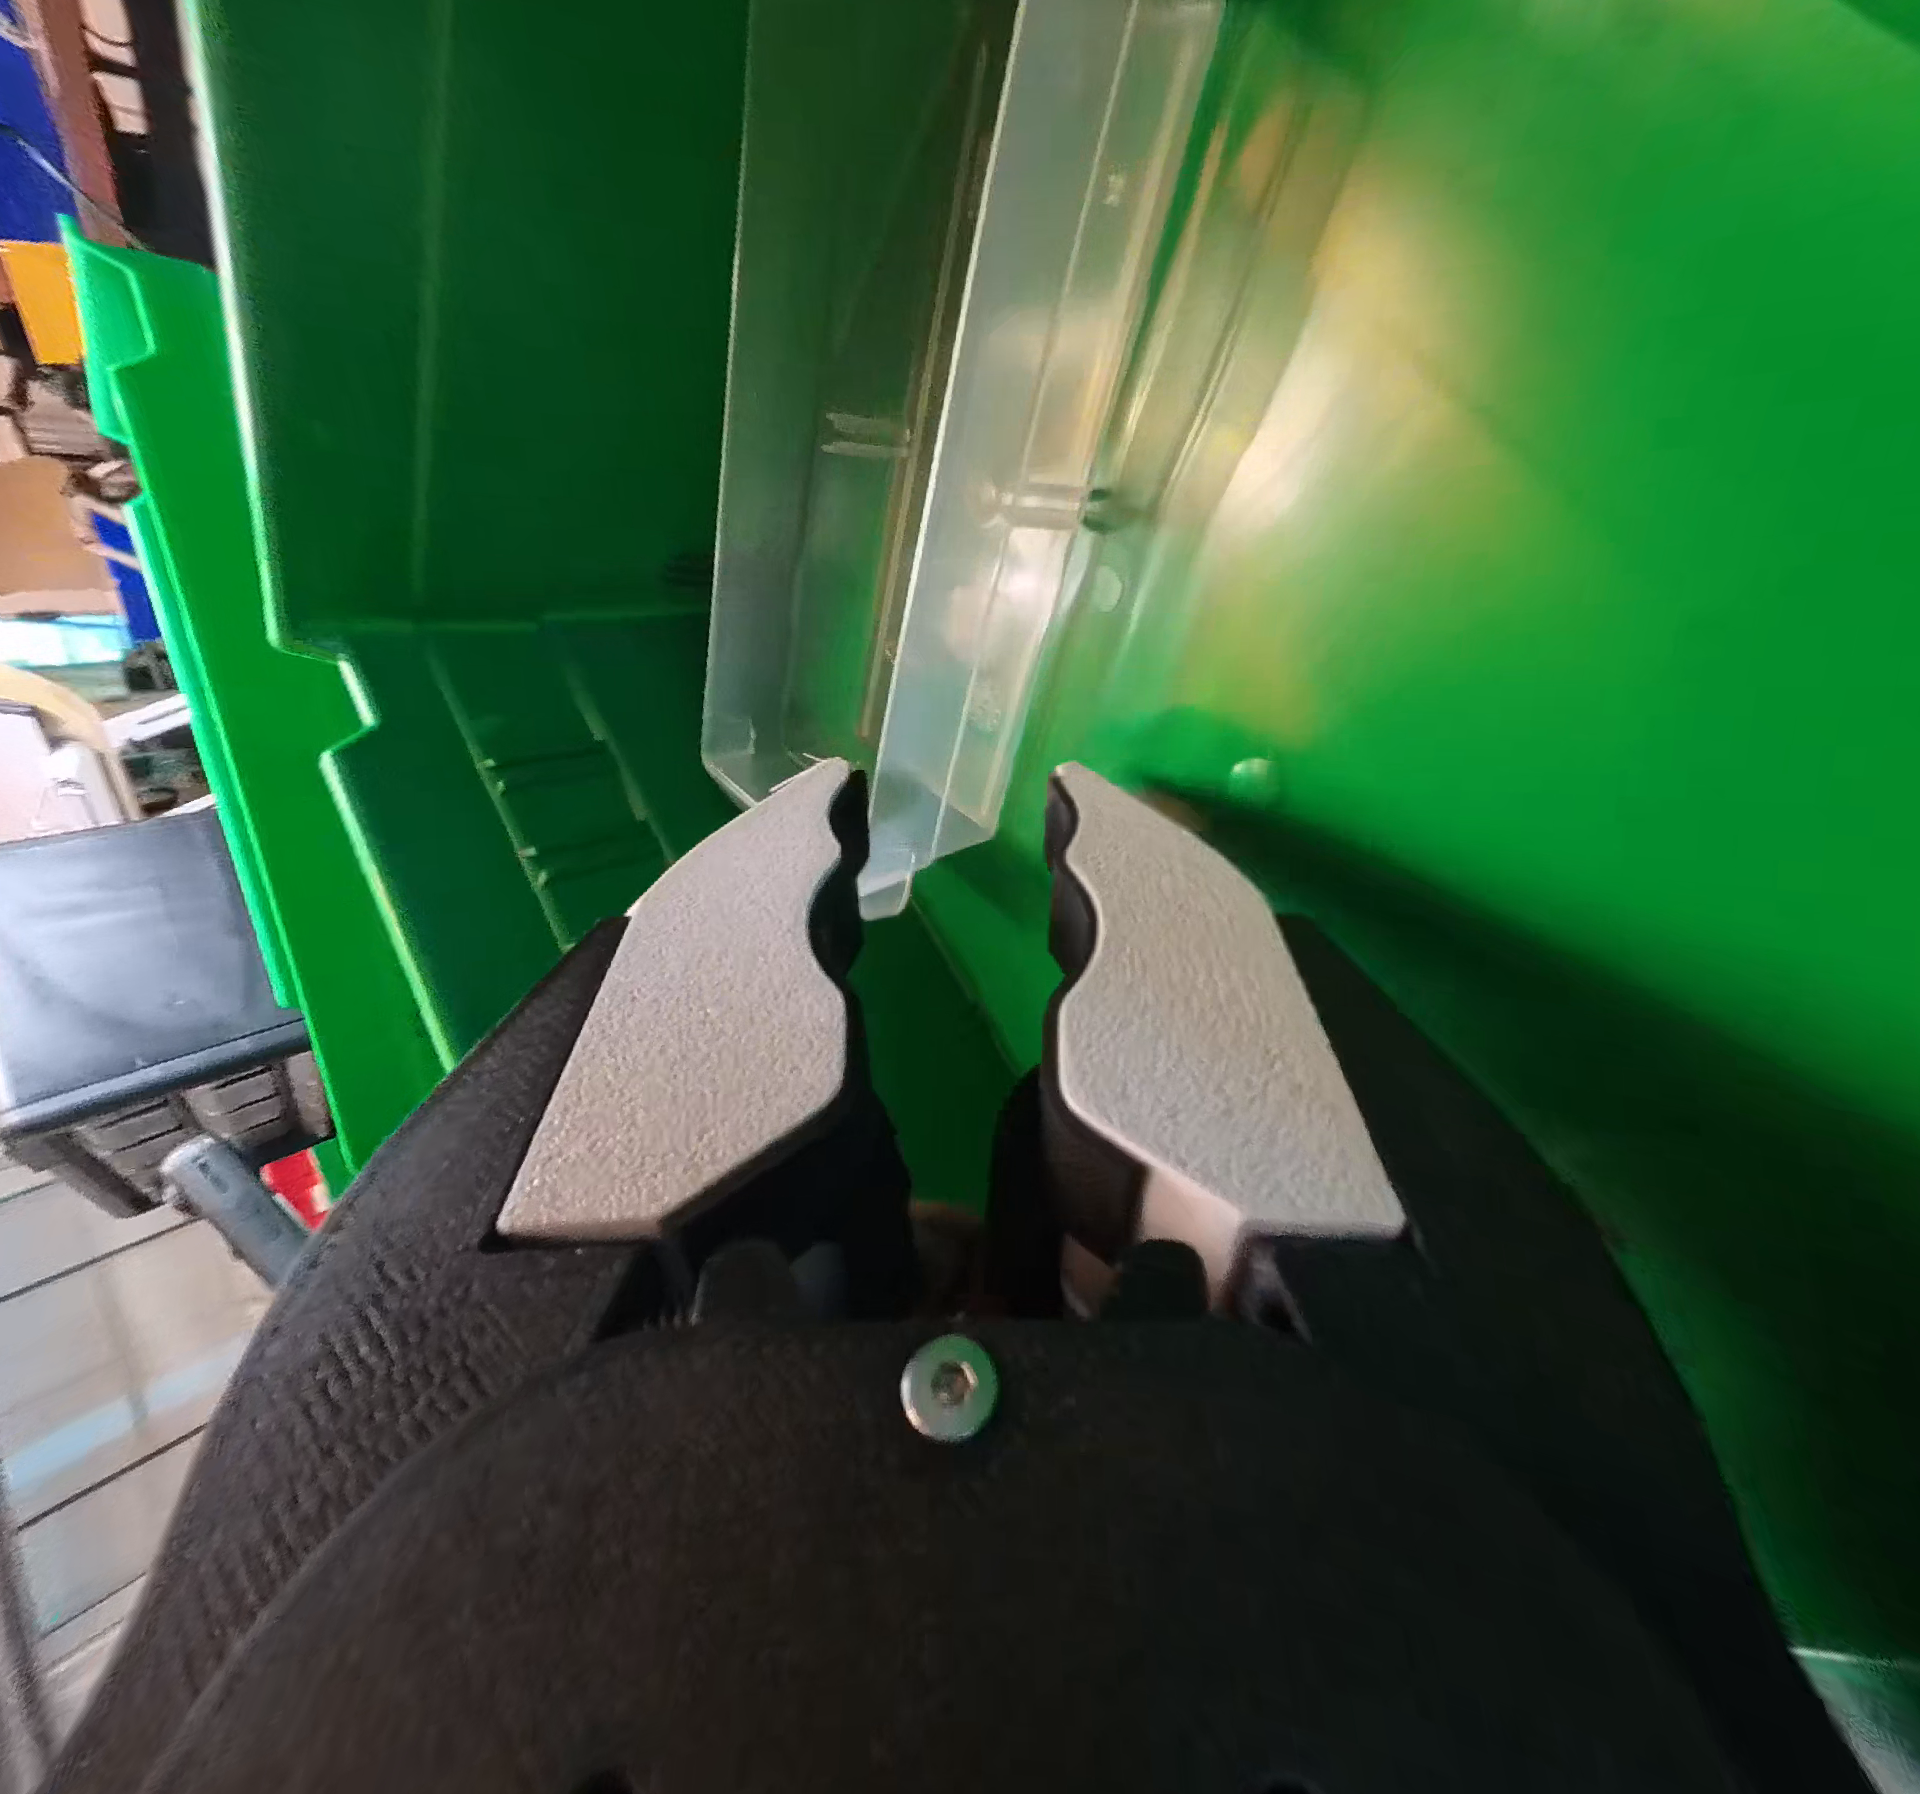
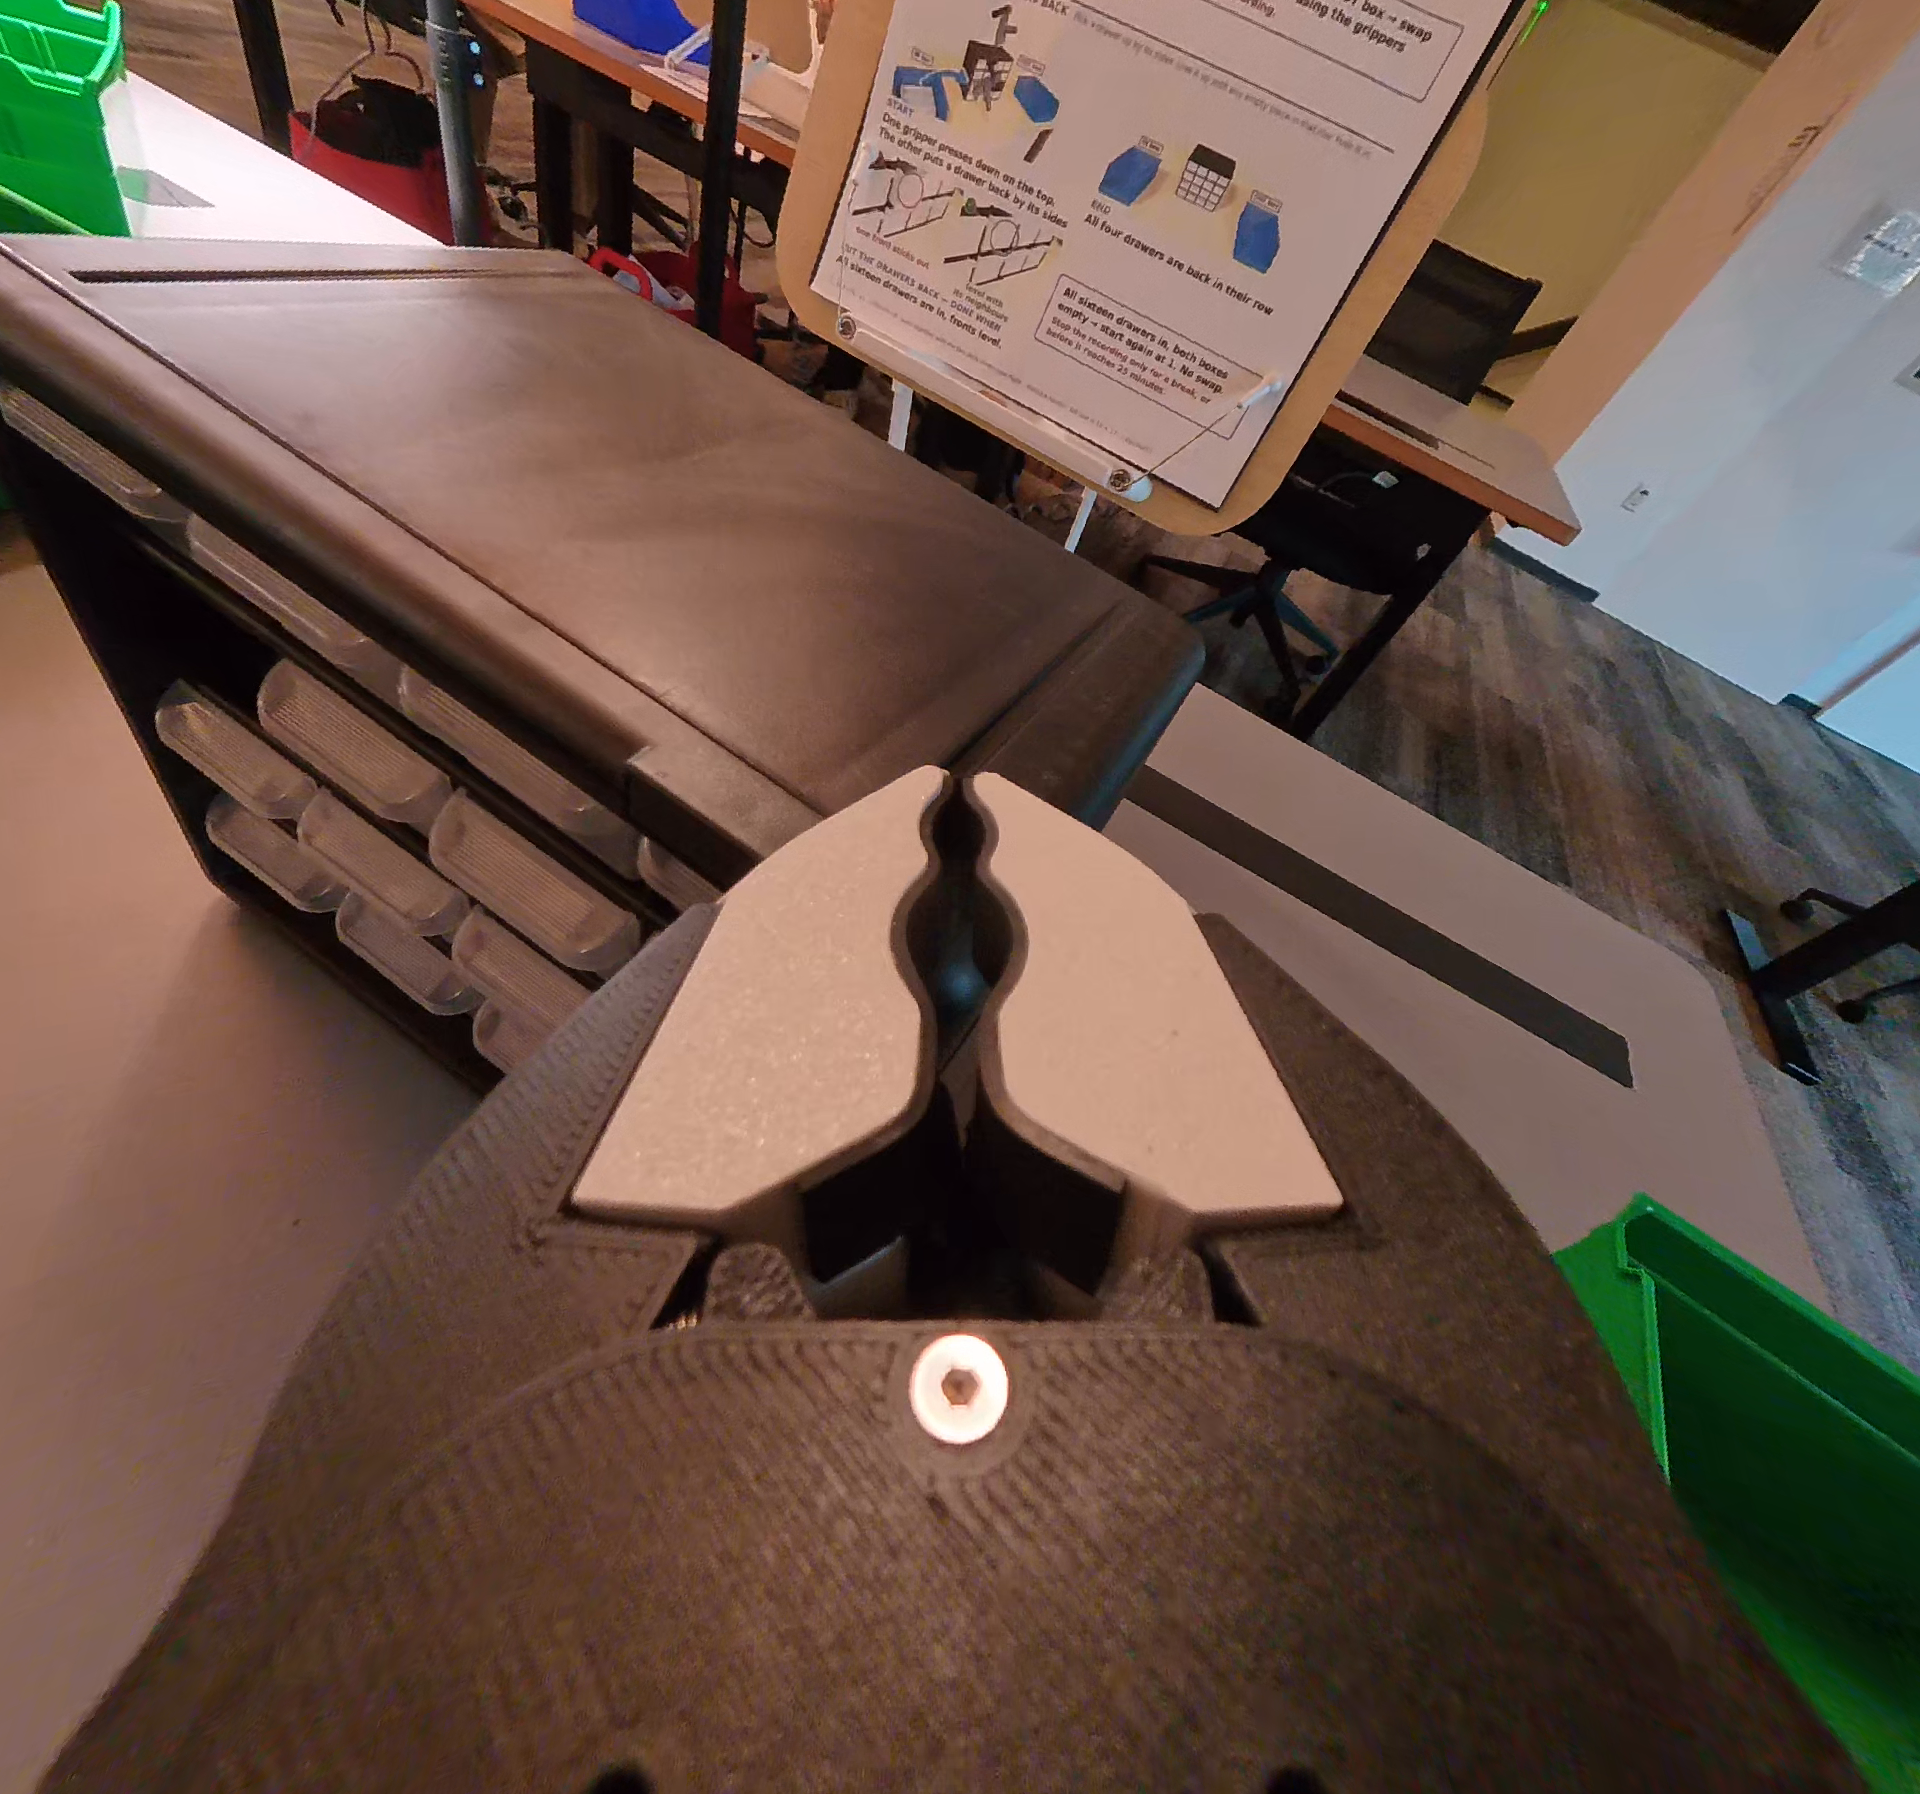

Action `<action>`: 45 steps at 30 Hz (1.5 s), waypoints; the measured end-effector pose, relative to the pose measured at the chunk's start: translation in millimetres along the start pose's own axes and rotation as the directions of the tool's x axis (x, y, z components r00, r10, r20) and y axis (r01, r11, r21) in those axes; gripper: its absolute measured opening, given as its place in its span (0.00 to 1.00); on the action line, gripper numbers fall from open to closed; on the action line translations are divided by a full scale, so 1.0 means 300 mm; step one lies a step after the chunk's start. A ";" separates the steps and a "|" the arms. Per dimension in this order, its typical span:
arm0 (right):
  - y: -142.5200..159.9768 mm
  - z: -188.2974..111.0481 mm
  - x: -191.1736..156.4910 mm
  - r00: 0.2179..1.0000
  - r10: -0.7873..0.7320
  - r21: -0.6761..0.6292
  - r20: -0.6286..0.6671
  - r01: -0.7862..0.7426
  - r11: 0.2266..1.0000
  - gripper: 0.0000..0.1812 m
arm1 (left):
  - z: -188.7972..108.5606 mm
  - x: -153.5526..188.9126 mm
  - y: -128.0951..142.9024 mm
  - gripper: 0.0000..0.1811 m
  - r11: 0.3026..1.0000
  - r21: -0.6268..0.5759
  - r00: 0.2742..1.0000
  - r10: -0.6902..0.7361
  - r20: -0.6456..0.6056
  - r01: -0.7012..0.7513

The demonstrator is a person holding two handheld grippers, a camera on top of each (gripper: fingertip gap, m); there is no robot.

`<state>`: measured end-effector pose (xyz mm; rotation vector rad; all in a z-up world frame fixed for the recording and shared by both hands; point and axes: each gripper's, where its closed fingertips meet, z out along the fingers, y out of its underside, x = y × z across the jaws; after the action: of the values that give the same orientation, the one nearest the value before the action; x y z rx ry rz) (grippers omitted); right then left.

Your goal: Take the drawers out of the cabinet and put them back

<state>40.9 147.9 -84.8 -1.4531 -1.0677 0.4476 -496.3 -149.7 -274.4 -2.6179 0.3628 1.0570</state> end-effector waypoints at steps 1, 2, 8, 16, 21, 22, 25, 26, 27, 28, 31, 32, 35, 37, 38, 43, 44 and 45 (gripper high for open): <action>0.000 0.000 0.000 1.000 0.001 0.001 -0.001 -0.001 1.000 0.00 | -0.002 -0.004 -0.002 0.16 1.000 -0.007 1.000 0.003 0.009 -0.003; 0.000 0.000 0.000 1.000 0.001 0.001 -0.002 -0.001 1.000 0.00 | -0.005 -0.002 -0.006 0.14 1.000 -0.009 1.000 0.003 0.007 -0.003; 0.000 0.000 0.000 1.000 -0.001 0.002 -0.009 0.001 1.000 0.00 | -0.027 0.009 -0.031 0.07 1.000 0.025 1.000 -0.006 0.004 0.006; 0.000 0.000 0.000 1.000 0.000 0.002 -0.005 0.000 1.000 0.00 | -0.072 0.067 -0.053 0.03 0.998 0.049 0.997 -0.034 -0.067 0.037; 0.000 -0.001 0.000 1.000 0.001 0.003 -0.004 -0.001 1.000 0.00 | -0.119 0.098 -0.079 0.05 0.994 0.085 0.995 -0.060 -0.085 0.068; 0.000 -0.001 0.001 1.000 0.001 0.003 -0.004 -0.001 1.000 0.00 | -0.126 0.096 -0.079 0.07 0.992 0.090 0.994 -0.076 -0.076 0.083; 0.000 -0.001 0.001 1.000 0.000 0.004 -0.006 0.000 1.000 0.00 | -0.148 0.072 -0.075 0.21 0.973 0.128 0.982 -0.186 -0.040 0.190; 0.000 -0.001 0.001 1.000 0.000 0.005 -0.006 0.000 1.000 0.00 | -0.155 0.062 -0.070 0.28 0.955 0.143 0.965 -0.257 -0.044 0.261; 0.000 -0.001 0.001 1.000 0.000 0.005 -0.007 0.000 1.000 0.00 | -0.158 0.060 -0.065 0.34 0.925 0.153 0.937 -0.342 -0.072 0.349; 0.000 -0.001 0.001 1.000 0.002 0.006 -0.006 -0.001 1.000 0.00 | -0.159 0.062 -0.062 0.40 0.886 0.159 0.899 -0.422 -0.115 0.436; 0.000 -0.001 0.001 1.000 0.003 0.006 -0.005 -0.003 1.000 0.00 | -0.133 0.073 -0.032 0.51 0.794 0.119 0.798 -0.571 -0.192 0.596; 0.000 -0.001 0.002 1.000 0.002 0.006 -0.005 -0.002 1.000 0.00 | -0.119 0.066 -0.011 0.53 0.791 0.087 0.792 -0.589 -0.161 0.605; -0.001 -0.001 0.000 1.000 0.002 0.006 -0.003 -0.002 1.000 0.00 | -0.099 0.051 -0.009 0.54 0.786 0.063 0.786 -0.605 -0.127 0.615; -0.001 -0.001 0.000 1.000 0.000 0.006 -0.003 0.000 1.000 0.00 | -0.080 0.050 -0.012 0.54 0.796 0.030 0.792 -0.597 -0.128 0.605; -0.001 -0.001 0.000 1.000 0.001 0.009 -0.002 -0.001 1.000 0.00 | -0.068 0.048 -0.011 0.53 0.804 0.015 0.799 -0.588 -0.124 0.594; -0.001 -0.001 -0.001 1.000 0.014 0.017 0.008 -0.014 1.000 0.00 | -0.006 0.070 -0.021 0.49 0.787 -0.035 0.766 -0.608 -0.210 0.616; -0.001 -0.001 -0.001 1.000 0.013 0.017 0.007 -0.013 1.000 0.00 | -0.003 0.076 -0.030 0.44 0.777 -0.025 0.750 -0.616 -0.241 0.630; -0.001 -0.001 0.000 1.000 0.012 0.018 0.005 -0.012 1.000 0.00 | -0.001 0.085 -0.036 0.41 0.773 -0.019 0.741 -0.616 -0.267 0.635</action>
<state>41.0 147.6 -84.5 -1.4438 -1.0573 0.4683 -474.6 -142.9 -290.4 -2.5047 -0.4158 0.4575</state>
